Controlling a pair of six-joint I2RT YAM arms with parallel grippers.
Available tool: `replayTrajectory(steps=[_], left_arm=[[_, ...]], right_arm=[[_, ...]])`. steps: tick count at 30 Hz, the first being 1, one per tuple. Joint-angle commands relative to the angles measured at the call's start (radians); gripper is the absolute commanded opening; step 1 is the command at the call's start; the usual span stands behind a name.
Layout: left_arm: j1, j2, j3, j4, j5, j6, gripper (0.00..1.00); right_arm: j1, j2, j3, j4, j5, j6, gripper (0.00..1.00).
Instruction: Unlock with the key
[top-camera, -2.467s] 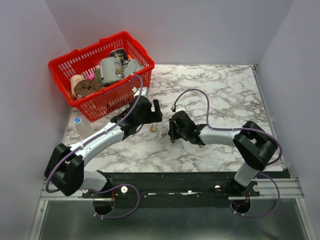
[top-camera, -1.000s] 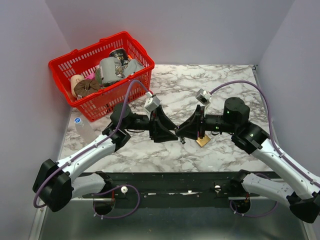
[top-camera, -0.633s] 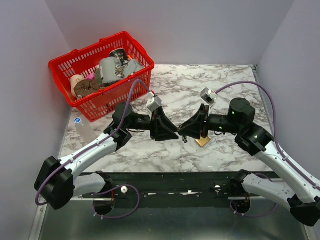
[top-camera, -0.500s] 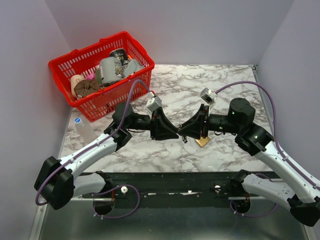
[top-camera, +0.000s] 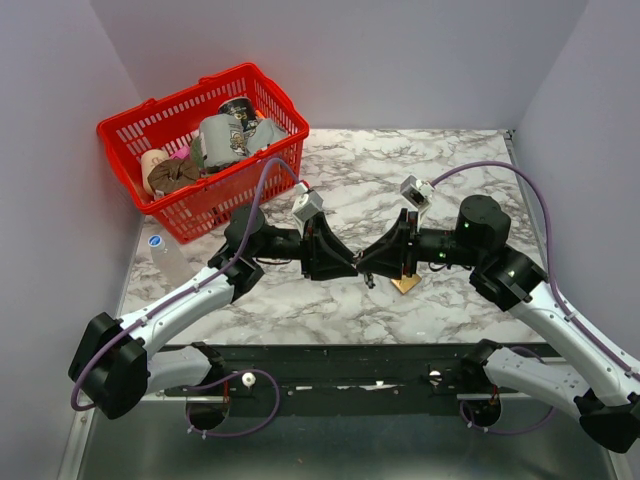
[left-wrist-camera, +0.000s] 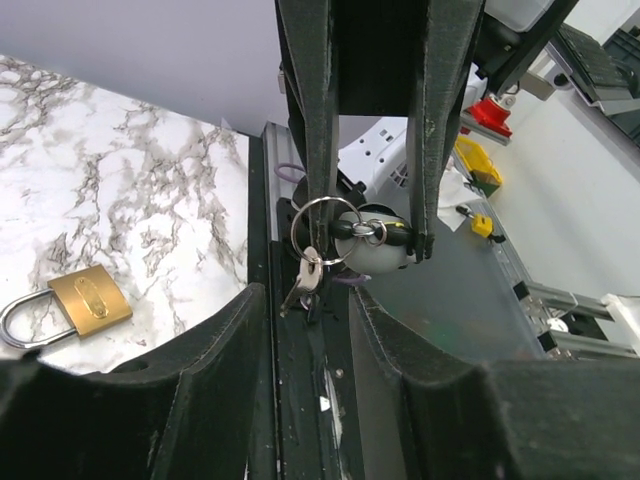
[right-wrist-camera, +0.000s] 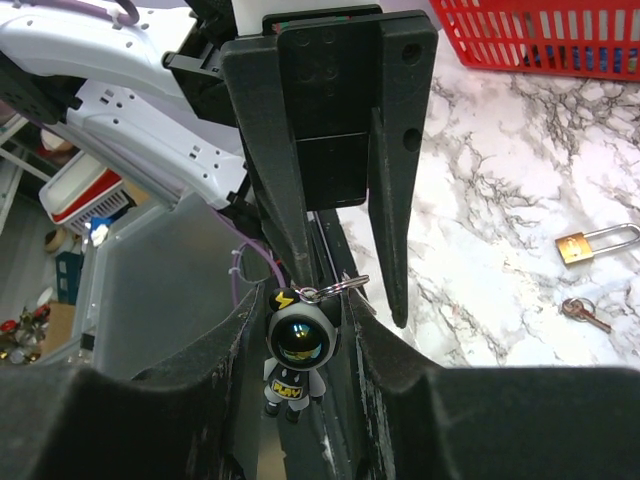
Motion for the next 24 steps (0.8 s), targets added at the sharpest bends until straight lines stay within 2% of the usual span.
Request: replayTrajectory(steps=[1,6,12,19,22,24], left_arm=[[-0.008,-0.002,-0.004,-0.019,-0.049,0.046,0.50],[-0.008,-0.013,0.005,-0.083,-0.087,0.093,0.51],[-0.013,-0.016,-0.004,-0.051,-0.075,0.086,0.38],[-0.017,-0.019,-0.017,-0.013,-0.061,0.064,0.38],[-0.017,-0.022,-0.017,-0.007,-0.063,0.060,0.43],[-0.017,-0.022,-0.017,-0.007,-0.063,0.060,0.43]], right_arm=[[-0.010,0.003,0.001,0.029,-0.042,0.032,0.01],[-0.011,0.006,-0.002,0.035,-0.050,0.042,0.01],[-0.022,0.008,-0.010,0.037,-0.043,0.046,0.01],[-0.031,0.012,-0.024,0.041,-0.043,0.062,0.01],[-0.037,0.014,-0.027,0.044,-0.046,0.068,0.01],[-0.040,0.015,-0.030,0.046,-0.050,0.071,0.01]])
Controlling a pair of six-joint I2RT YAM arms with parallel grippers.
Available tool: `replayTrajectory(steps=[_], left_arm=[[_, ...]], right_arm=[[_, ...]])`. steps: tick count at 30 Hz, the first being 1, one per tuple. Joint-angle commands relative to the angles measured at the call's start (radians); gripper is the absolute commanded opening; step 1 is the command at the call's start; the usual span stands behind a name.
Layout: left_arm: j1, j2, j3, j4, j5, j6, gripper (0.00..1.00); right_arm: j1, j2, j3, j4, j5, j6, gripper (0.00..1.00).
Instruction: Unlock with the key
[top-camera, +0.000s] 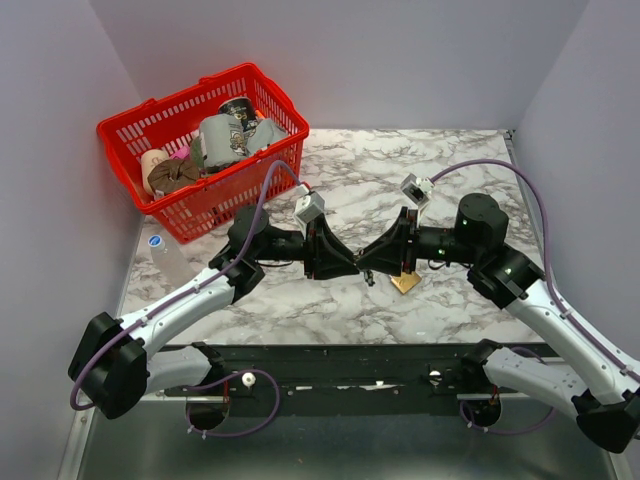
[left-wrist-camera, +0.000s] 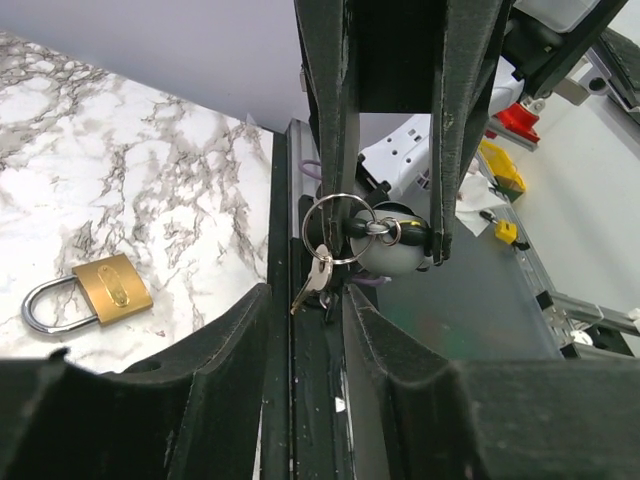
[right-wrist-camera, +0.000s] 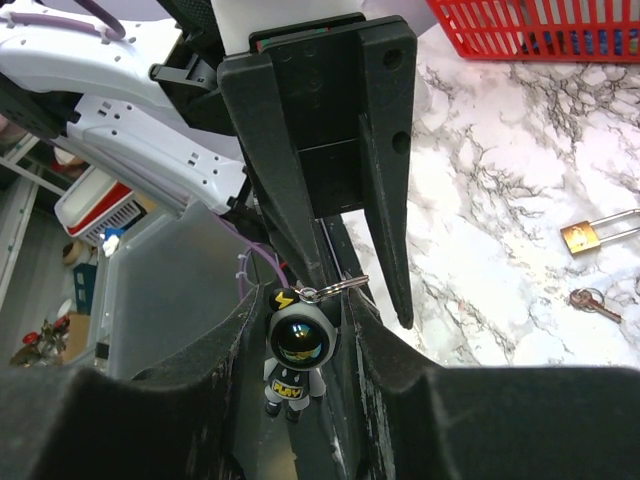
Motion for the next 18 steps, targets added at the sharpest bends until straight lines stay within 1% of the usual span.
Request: replayTrajectory(steps=[1,2,4,5,6,8,9,12,16,18], left_arm=[[-0.005,-0.019,-0.013,0.049,0.001,0.005,0.41],[-0.005,-0.019,-0.013,0.051,0.004,0.005,0.39],[-0.006,-0.019,-0.015,0.054,0.006,0.004,0.32],[-0.006,-0.016,-0.015,0.054,0.006,0.004,0.28],[-0.008,-0.016,-0.015,0.054,0.006,0.004,0.21],[-0.008,-0.014,-0.015,0.052,0.004,0.004,0.15],[-0.008,-0.013,-0.013,0.051,0.004,0.004,0.09],[-0.008,-0.014,-0.012,0.034,-0.002,0.013,0.00],[-0.008,-0.019,-0.001,-0.012,-0.005,0.042,0.00],[-0.009,-0.022,0.014,-0.075,-0.002,0.088,0.00]], right_arm=[[-0.011,0.005,-0.012,0.025,-0.032,0.026,0.01],[-0.011,0.005,-0.013,0.025,-0.032,0.027,0.01],[-0.015,0.003,-0.020,0.027,-0.028,0.029,0.01],[-0.017,0.005,-0.018,0.028,-0.026,0.030,0.01],[-0.018,0.002,-0.020,0.027,-0.025,0.032,0.01],[-0.023,0.002,-0.023,0.028,-0.029,0.033,0.01],[-0.023,0.003,-0.023,0.028,-0.028,0.034,0.01],[-0.027,0.000,-0.027,0.027,-0.029,0.029,0.01],[-0.034,-0.011,-0.035,0.018,-0.034,0.023,0.01],[-0.035,-0.026,-0.023,-0.016,-0.020,-0.022,0.01]])
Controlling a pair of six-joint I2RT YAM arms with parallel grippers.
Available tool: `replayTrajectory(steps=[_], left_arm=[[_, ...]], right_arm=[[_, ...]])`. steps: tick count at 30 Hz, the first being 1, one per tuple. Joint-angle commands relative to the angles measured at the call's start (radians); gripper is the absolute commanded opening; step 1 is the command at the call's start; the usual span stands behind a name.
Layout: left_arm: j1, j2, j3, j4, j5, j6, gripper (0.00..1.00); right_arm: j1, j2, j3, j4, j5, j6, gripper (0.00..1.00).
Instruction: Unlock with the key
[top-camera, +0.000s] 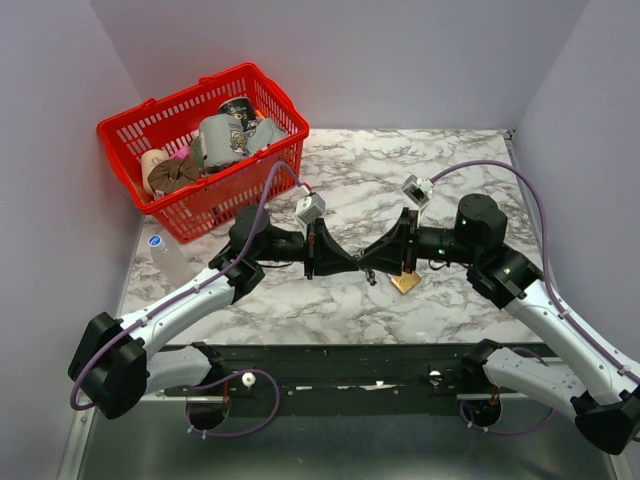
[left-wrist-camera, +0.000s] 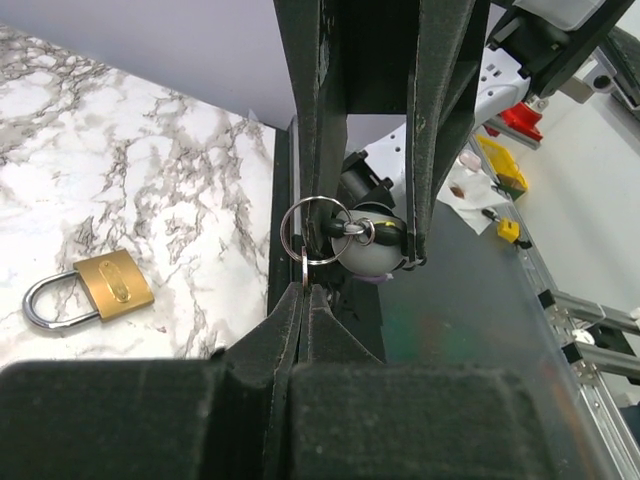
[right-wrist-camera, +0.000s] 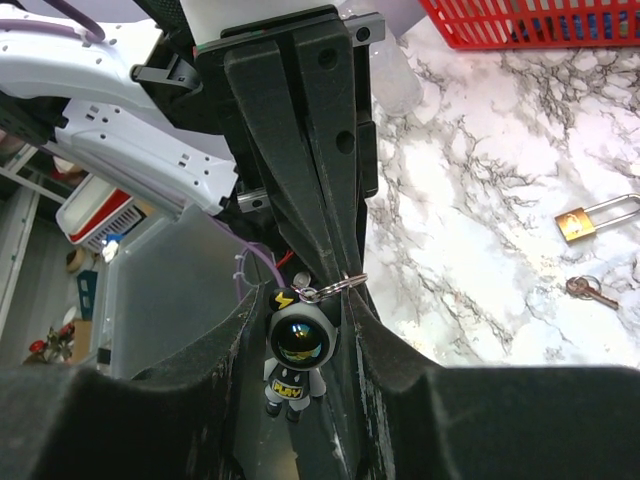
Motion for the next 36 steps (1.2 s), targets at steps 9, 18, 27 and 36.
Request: replayTrajectory(steps=[9,18,27,36], left_arm=[[-0.090,0.036,0.158,-0.530,0.060,0.385,0.00],[-0.107,0.070,0.180,-0.604,0.077,0.428,0.00],[-0.107,0.081,0.183,-0.607,0.082,0.429,0.00],[-0.107,0.082,0.183,-0.607,0.085,0.429,0.00]], right_arm=[[-0.007,0.008,0.101,-0.335,0.125,-0.357,0.45],[0.007,-0.002,0.050,-0.289,0.044,-0.400,0.43],[0.062,0.016,-0.003,-0.278,-0.027,-0.397,0.33],[0.090,0.035,-0.032,-0.241,-0.029,-0.381,0.30]])
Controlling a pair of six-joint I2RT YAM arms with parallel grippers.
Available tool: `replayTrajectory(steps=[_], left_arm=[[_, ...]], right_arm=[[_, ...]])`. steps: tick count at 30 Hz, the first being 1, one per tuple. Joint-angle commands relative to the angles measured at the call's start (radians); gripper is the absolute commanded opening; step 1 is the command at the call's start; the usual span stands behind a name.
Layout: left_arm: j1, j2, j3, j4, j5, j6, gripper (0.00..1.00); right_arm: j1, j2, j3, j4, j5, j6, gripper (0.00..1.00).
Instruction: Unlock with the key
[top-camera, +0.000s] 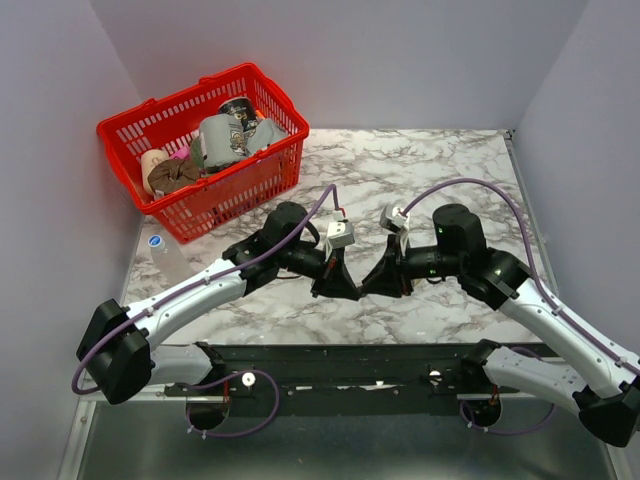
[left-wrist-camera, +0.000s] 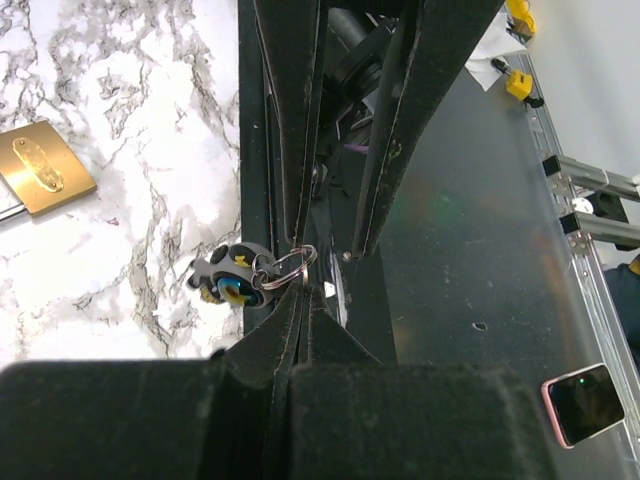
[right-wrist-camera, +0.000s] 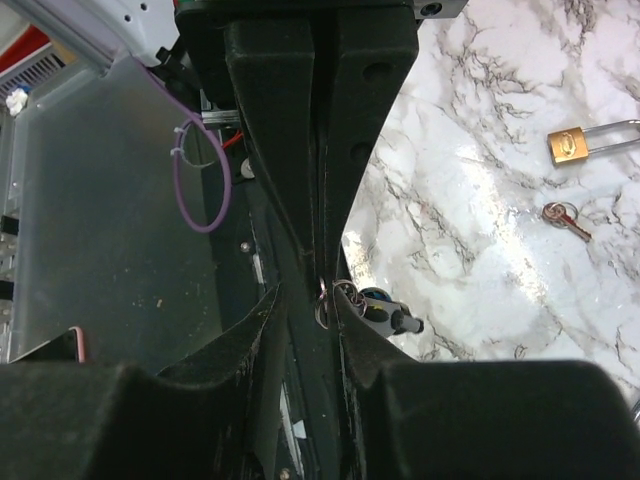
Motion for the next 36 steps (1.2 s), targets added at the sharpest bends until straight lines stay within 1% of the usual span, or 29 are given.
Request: replayTrajectory(steps=[1,10,13,21,27,29,30,31,32,33,34,35,36], left_arm=[[-0.002,0.003,0.033,-0.002,0.037,0.022,0.00],[-0.002,0.001,0.033,-0.002,0.036,0.020,0.00],[-0.002,0.000,0.031,0.000,0.033,0.022,0.00],[-0.002,-0.011,0.022,0.021,0.002,0.009,0.00],[-0.002,-0.017,0.016,0.040,-0.018,-0.009,0.00],[-0.002,-0.020,0.014,0.052,-0.042,-0.021,0.00],[-0.001,-0.022,0.016,0.050,-0.056,-0.024,0.02],[-0.001,-0.022,0.016,0.050,-0.078,-0.032,0.15],[0.001,-0.026,0.016,0.050,-0.087,-0.035,0.25],[0.002,-0.028,0.017,0.049,-0.096,-0.037,0.32],[0.005,-0.029,0.016,0.046,-0.102,-0.037,0.41],[0.008,-0.032,0.013,0.046,-0.111,-0.038,0.46],[0.011,-0.034,0.010,0.044,-0.116,-0.041,0.52]], right_arm=[[0.017,0.016,-0.021,0.027,-0.022,0.002,0.30],[0.034,0.040,-0.022,0.033,-0.017,-0.006,0.26],[0.037,0.048,-0.024,0.033,-0.019,-0.004,0.20],[0.041,0.059,-0.028,0.028,-0.023,-0.006,0.01],[0.045,0.054,-0.036,0.039,-0.017,-0.004,0.01],[0.045,0.045,-0.047,0.057,0.006,0.005,0.01],[0.045,0.042,-0.051,0.064,0.020,0.009,0.01],[0.045,0.033,-0.062,0.071,0.036,0.012,0.01],[0.045,0.030,-0.071,0.087,0.087,0.025,0.01],[0.045,0.025,-0.080,0.096,0.112,0.026,0.01],[0.045,0.021,-0.088,0.104,0.133,0.031,0.01],[0.045,0.013,-0.108,0.125,0.177,0.040,0.01],[0.045,0.011,-0.120,0.142,0.190,0.045,0.01]])
